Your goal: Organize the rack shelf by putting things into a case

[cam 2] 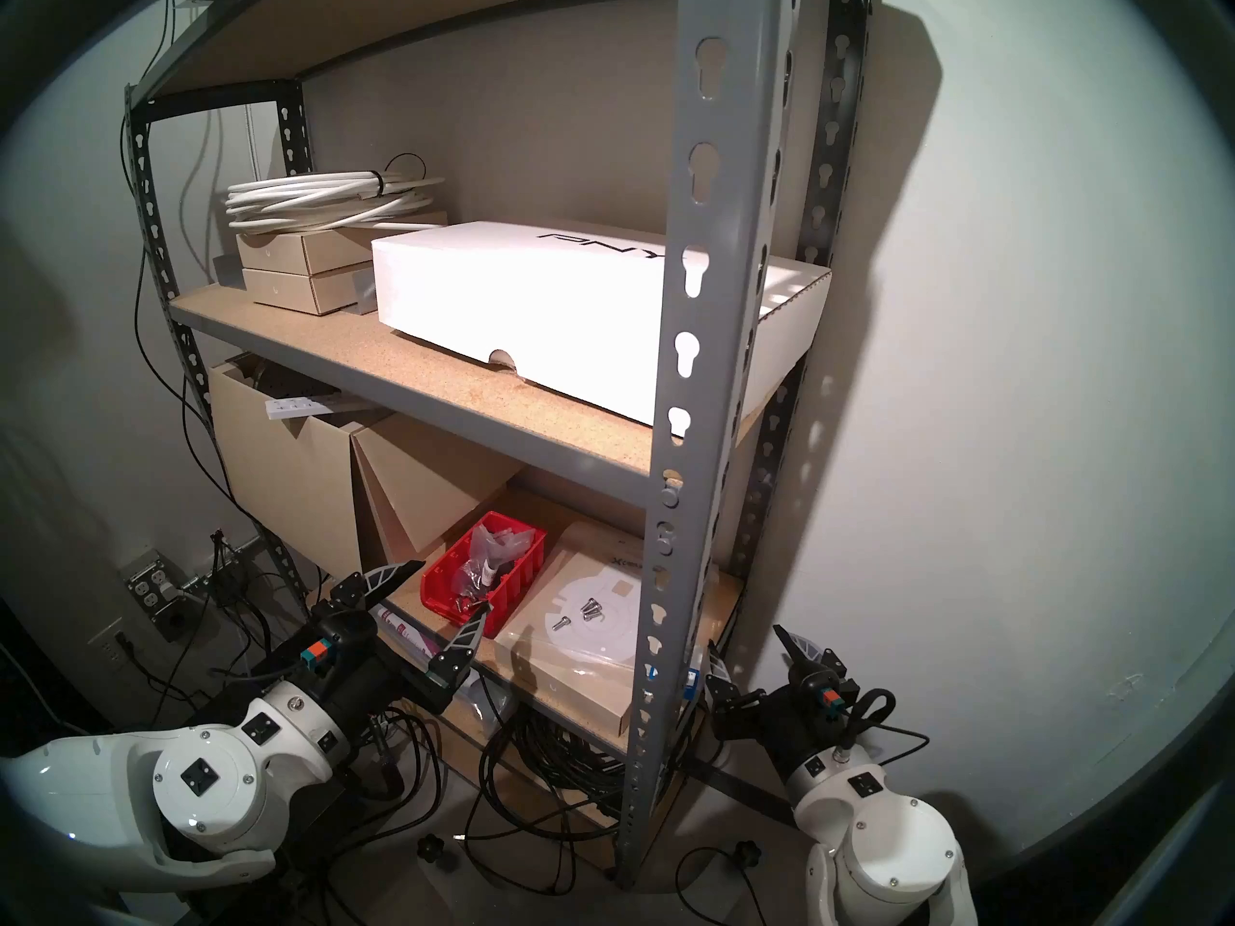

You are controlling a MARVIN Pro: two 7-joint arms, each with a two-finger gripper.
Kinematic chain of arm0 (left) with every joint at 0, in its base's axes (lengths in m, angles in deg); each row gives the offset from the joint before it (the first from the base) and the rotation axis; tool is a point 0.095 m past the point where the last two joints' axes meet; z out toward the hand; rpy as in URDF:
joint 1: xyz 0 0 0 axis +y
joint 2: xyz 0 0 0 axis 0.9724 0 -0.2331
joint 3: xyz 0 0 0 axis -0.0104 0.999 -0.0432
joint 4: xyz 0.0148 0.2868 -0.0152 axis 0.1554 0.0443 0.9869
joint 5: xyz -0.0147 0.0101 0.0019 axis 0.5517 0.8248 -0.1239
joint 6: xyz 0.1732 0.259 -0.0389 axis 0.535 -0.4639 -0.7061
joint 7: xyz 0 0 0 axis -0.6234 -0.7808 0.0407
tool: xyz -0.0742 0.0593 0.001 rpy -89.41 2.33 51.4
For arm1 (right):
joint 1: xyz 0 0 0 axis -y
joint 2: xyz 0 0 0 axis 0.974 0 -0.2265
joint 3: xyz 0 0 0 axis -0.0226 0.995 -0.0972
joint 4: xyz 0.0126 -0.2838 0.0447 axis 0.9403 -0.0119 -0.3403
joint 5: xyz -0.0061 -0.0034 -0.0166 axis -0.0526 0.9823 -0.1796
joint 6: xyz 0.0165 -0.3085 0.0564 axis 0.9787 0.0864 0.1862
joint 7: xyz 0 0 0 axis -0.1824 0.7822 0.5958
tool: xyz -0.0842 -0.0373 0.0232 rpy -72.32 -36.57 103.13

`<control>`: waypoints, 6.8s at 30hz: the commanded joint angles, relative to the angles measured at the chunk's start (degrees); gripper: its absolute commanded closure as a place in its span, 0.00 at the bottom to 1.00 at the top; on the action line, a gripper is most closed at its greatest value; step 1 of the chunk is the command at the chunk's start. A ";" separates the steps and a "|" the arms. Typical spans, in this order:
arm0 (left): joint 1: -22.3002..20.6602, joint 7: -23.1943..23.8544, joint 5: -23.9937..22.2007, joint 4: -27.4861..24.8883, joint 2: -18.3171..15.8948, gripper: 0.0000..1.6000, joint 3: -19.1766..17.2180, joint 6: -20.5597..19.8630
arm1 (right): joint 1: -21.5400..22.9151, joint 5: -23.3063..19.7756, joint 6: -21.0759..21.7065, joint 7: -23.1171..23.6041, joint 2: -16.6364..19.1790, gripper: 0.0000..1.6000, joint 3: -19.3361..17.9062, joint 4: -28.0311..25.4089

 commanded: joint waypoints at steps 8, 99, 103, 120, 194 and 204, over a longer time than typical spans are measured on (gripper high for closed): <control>-2.28 5.88 0.45 -0.71 -0.87 0.00 0.06 0.71 | 0.11 0.08 -0.12 -0.01 0.01 0.00 -0.09 -1.08; -27.02 32.91 0.37 16.13 19.23 0.21 9.21 -26.91 | 0.14 0.29 -0.13 0.25 -0.28 0.00 -0.21 -1.09; -27.67 33.37 0.49 17.18 20.13 0.22 9.34 -27.33 | 0.14 0.29 -0.13 0.26 -0.29 0.00 -0.21 -1.09; -29.89 35.73 1.69 19.98 22.99 0.36 10.25 -28.56 | 0.15 0.33 -0.13 0.31 -0.35 0.00 -0.24 -1.09; -27.40 34.34 0.22 20.24 21.60 1.00 9.52 -28.42 | 0.18 0.52 -0.14 0.57 -0.63 0.00 -0.36 -1.10; -26.32 31.80 -1.05 19.01 22.20 1.00 8.09 -26.28 | 0.20 0.54 -0.16 0.61 -0.66 0.00 -0.38 -1.08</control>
